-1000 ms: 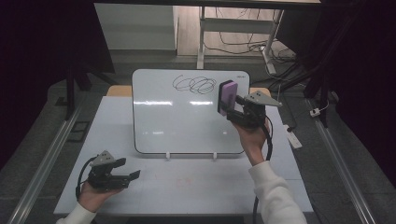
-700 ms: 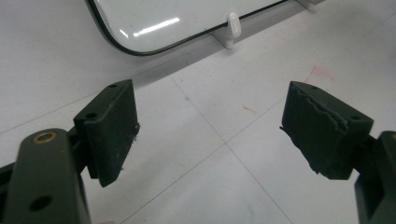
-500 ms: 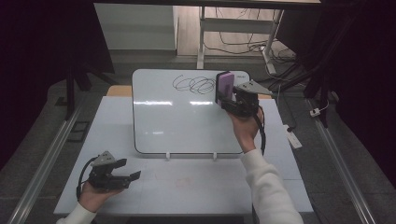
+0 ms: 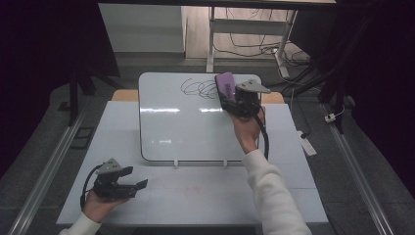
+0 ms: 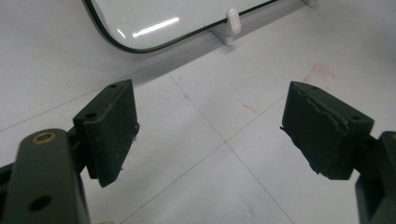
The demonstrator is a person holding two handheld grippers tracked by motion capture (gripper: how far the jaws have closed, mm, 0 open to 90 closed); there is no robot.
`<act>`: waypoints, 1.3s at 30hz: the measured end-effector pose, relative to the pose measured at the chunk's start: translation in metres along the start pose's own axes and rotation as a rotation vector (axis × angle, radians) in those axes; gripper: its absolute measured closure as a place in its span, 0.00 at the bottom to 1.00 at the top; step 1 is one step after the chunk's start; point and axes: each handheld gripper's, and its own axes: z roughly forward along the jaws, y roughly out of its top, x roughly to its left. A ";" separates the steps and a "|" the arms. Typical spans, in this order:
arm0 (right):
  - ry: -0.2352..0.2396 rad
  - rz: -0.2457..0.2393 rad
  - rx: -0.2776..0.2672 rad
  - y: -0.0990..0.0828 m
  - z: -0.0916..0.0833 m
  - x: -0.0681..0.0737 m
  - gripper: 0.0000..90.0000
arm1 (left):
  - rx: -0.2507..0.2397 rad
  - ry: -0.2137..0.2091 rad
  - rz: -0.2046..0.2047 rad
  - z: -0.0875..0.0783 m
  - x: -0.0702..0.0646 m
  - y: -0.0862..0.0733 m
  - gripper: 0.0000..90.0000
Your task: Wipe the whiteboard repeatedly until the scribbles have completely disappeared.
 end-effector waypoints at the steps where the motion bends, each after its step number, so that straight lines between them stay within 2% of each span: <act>1: 0.008 -0.003 0.006 0.000 0.002 0.004 0.46 | 0.002 0.000 0.000 0.000 0.000 0.000 0.21; 6: 0.058 -0.034 0.027 0.000 0.013 0.026 0.46 | -0.006 0.002 0.006 -0.001 0.000 0.000 0.21; 8: 0.049 -0.072 0.034 0.000 0.014 0.032 0.46 | -0.012 0.002 0.001 -0.002 0.000 0.000 0.21; 11: 0.054 -0.036 0.035 0.002 0.012 0.026 0.46 | -0.010 0.000 0.001 -0.002 0.001 0.000 0.21; 14: 0.010 -0.025 0.024 0.003 0.007 0.014 0.46 | -0.008 -0.002 0.003 -0.002 0.001 -0.001 0.21; 17: -0.008 0.026 0.009 0.003 0.001 -0.002 0.46 | -0.011 0.000 0.000 -0.002 0.001 -0.001 0.21; 19: -0.019 0.042 0.002 0.003 -0.001 -0.009 0.46 | -0.012 0.000 -0.001 -0.002 0.002 -0.001 0.21; 22: -0.024 0.047 -0.004 0.004 -0.002 -0.013 0.46 | -0.011 0.000 -0.002 -0.002 0.003 -0.001 0.21; 27: -0.024 0.033 -0.015 0.007 0.004 -0.009 0.46 | -0.012 0.000 -0.004 -0.002 0.003 -0.001 0.21; 31: 0.005 0.033 -0.030 0.011 0.013 0.004 0.46 | -0.014 0.002 -0.004 -0.003 0.004 -0.001 0.21; 39: 0.115 -0.021 -0.038 0.013 0.038 0.052 0.46 | -0.016 0.000 -0.009 -0.003 0.004 -0.002 0.21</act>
